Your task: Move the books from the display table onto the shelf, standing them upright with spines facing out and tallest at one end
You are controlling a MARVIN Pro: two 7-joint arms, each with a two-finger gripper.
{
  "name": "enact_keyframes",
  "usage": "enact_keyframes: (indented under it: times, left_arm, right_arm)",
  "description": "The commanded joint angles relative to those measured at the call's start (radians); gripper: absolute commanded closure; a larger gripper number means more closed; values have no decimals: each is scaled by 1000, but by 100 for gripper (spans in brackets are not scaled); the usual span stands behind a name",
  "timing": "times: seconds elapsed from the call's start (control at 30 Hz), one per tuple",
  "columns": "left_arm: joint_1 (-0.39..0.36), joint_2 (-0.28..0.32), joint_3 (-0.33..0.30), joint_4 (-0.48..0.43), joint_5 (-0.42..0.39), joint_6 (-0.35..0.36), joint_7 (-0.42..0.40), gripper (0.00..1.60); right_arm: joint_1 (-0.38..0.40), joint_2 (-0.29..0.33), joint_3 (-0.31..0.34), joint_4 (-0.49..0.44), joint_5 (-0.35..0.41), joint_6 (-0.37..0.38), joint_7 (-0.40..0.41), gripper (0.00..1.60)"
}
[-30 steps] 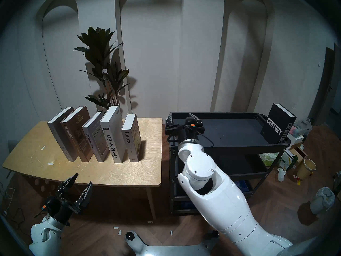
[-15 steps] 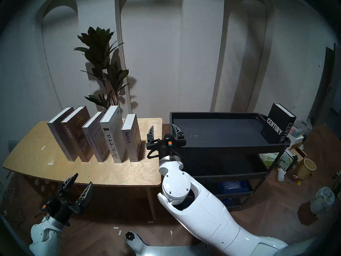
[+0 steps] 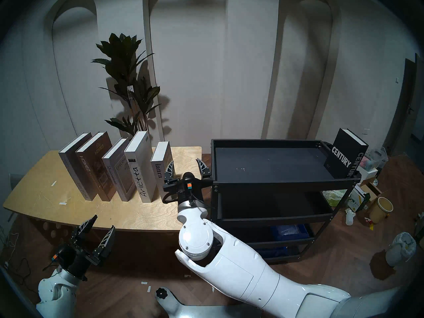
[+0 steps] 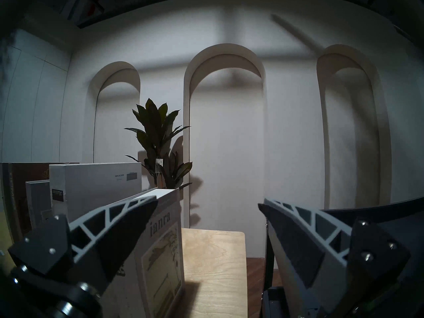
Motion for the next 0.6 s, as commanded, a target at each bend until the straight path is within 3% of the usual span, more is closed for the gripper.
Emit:
enact_keyframes:
  times: [0.0,0.57]
  left_arm:
    - [2,-1,-2,-16,0,-2,-1,0]
    - [2,0,-2,-15,-1,-2,-1,0]
  right_arm:
    - [72,-61,-41,22,10,-34,-64,0]
    - [181,-162,-151,191,73,-69,-147,0]
